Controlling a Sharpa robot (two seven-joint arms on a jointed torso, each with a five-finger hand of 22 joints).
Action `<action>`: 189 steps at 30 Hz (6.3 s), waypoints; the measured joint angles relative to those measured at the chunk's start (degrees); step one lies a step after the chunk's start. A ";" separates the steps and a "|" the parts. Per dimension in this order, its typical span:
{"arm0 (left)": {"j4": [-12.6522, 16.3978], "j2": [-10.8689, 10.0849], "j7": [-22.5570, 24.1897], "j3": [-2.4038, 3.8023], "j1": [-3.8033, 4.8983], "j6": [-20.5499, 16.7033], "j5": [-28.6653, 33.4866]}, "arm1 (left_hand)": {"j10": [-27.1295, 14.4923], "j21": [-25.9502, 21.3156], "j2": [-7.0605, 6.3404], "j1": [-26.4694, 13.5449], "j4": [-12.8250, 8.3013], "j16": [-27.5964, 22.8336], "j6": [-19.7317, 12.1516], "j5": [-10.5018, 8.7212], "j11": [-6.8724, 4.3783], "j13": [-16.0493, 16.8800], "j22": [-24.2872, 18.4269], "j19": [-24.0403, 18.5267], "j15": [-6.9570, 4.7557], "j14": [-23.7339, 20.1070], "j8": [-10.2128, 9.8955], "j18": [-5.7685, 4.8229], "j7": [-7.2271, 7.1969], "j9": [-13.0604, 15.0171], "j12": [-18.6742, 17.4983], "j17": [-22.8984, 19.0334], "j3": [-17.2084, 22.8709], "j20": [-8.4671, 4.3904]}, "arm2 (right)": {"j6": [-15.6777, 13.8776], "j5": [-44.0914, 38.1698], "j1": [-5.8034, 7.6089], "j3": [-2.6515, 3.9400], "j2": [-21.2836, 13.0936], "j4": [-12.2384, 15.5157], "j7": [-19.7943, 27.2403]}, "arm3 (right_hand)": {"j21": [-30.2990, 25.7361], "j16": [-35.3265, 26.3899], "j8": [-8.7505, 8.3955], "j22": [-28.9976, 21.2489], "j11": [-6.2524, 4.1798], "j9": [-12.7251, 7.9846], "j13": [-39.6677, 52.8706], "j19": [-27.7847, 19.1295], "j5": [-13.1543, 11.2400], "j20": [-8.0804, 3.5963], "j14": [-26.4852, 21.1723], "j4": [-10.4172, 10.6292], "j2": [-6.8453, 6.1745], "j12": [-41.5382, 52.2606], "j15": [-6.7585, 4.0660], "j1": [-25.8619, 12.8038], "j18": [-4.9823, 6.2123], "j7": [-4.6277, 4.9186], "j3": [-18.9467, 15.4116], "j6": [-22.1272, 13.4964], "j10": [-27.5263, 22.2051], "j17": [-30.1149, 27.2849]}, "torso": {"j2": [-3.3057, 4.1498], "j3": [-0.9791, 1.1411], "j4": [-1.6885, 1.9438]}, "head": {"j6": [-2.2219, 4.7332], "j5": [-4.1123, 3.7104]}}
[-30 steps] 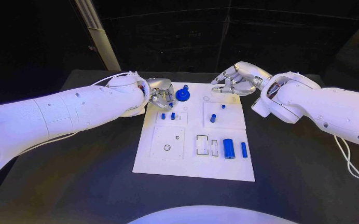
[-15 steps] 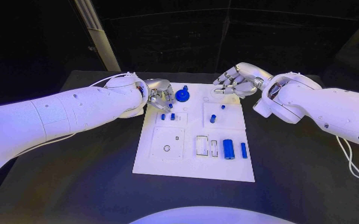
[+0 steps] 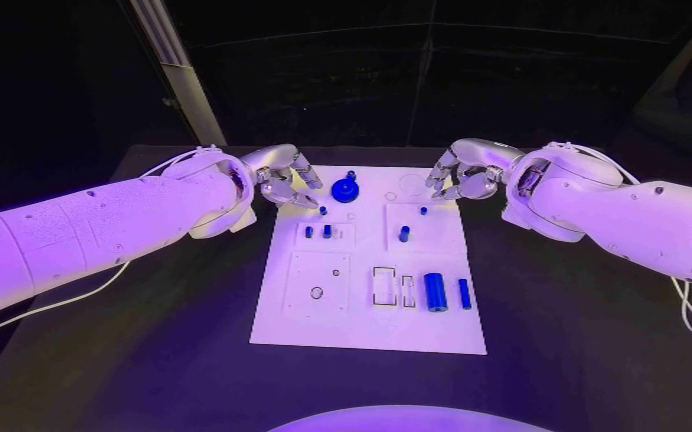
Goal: Assemble the parts on the task board
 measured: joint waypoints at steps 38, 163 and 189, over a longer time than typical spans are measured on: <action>4.03 -4.42 19.48 -0.16 0.10 1.28 58.77 | 2.36 -8.49 2.03 -0.68 -0.46 -9.95 2.24 0.00 -0.51 0.21 -6.27 -4.22 0.16 -9.08 0.34 -0.02 -0.07 -0.09 6.72 -15.94 0.88 0.37 | 3.86 -19.44 -3.14 -0.03 4.45 -0.87 -3.30 | 2.55 4.13 -2.35 3.93 0.78 0.06 -11.24 2.23 -3.33 0.55 0.20 -0.67 -1.53 -5.24 0.21 -0.18 -0.01 0.57 10.94 2.41 3.70 3.46 | 0.11 -0.10 0.04 | 0.10 -1.02; 3.43 -2.35 18.51 -0.18 0.13 -0.45 59.52 | 2.76 -9.18 2.50 -0.19 -1.26 -10.16 1.51 0.00 -0.50 -0.08 -7.11 -3.89 0.17 -9.07 0.33 -0.04 0.64 -0.18 7.72 -16.92 1.66 0.03 | -0.66 -20.34 -11.80 0.91 15.82 6.61 -1.87 | 8.33 7.54 -2.87 12.22 0.12 0.23 -11.85 5.09 -6.36 -0.02 0.19 -10.70 -4.58 -7.53 0.21 -7.51 -0.93 0.31 31.96 6.25 9.08 4.14 | 0.08 -0.14 0.02 | -2.84 3.71; 3.50 -2.47 18.20 -0.18 0.16 -0.46 59.54 | 2.55 -9.18 2.50 -0.18 -1.26 -10.16 1.51 0.00 -0.29 -0.12 -7.19 -3.88 0.17 -9.07 0.33 -0.05 0.64 -0.18 7.72 -17.01 1.67 0.03 | 0.46 -19.77 -11.86 0.73 15.74 6.23 -1.05 | 1.33 0.65 -2.85 -0.62 2.53 -0.20 -12.29 -1.77 -5.32 1.65 -1.56 -10.53 -7.48 -10.57 1.97 -12.79 0.07 2.54 26.88 -0.03 0.74 -4.66 | 0.08 -0.14 -0.02 | -2.98 3.57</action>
